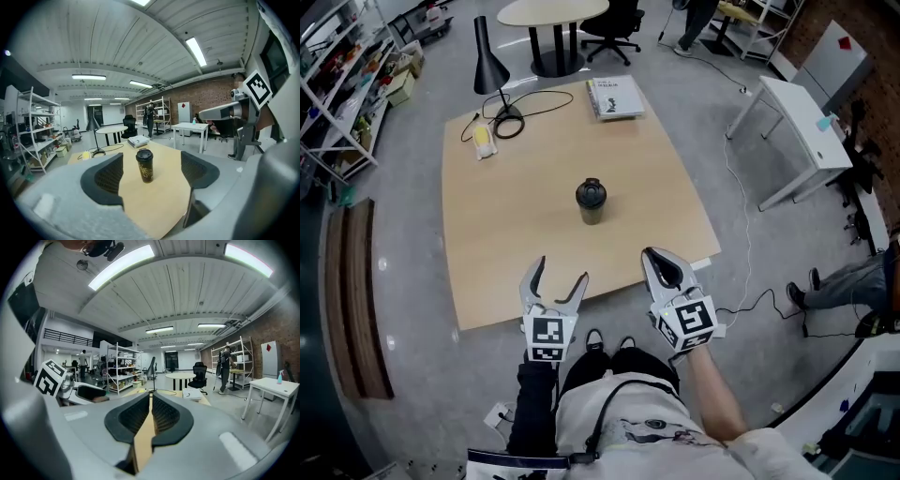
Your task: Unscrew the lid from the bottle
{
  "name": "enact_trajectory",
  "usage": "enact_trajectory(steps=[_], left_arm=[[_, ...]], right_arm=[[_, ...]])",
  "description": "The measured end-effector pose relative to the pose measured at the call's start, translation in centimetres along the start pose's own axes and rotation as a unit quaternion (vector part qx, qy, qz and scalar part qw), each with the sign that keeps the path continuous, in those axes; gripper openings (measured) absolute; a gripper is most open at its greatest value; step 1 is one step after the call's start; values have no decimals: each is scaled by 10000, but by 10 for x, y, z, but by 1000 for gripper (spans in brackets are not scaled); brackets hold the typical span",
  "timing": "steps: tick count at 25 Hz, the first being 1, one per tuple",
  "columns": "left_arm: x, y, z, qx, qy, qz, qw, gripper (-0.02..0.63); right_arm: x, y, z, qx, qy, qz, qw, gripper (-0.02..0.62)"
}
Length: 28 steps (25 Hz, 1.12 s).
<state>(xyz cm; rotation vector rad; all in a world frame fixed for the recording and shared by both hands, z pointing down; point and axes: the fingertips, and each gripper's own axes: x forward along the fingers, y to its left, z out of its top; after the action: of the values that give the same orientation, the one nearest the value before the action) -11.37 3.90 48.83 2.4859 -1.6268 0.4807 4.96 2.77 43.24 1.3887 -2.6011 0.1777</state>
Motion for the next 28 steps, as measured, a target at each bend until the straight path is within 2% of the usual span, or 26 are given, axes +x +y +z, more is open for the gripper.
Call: enact_trajectory(steps=[2,6,8,11,13,17,20,25,28], left_arm=[[20,-2,-12,-11,190,-152,9997,448],[67,-7,-34,129,540,-304,9980,571],[94,-8,-47,142,711,-320,9969,603],[129,-10,-74,13,1074,-341,9936,603],[150,-3,-89,91,1129,-190,9934,601],[187,10,-119,23,1158,105,9932,600],[216,15,-139,-58,1241,101,9922,600],[263,21,-145,-136,1001,-35,9949,598],[280,16,-143,-133,883,-226,9958,598]], right_arm=[[13,-4,-5,26,80,82,9999,26],[41,-17,-12,58,180,435,9989,71],[55,-26,-13,44,211,650,9977,94],[72,-39,-9,-40,248,930,9954,124],[85,-49,-4,-112,262,1031,9943,129],[96,-72,0,-193,346,1055,9936,129],[103,-91,-9,-159,575,970,9935,129],[126,-107,-24,-122,939,737,9928,132],[140,-102,-29,-132,1073,696,9917,132]])
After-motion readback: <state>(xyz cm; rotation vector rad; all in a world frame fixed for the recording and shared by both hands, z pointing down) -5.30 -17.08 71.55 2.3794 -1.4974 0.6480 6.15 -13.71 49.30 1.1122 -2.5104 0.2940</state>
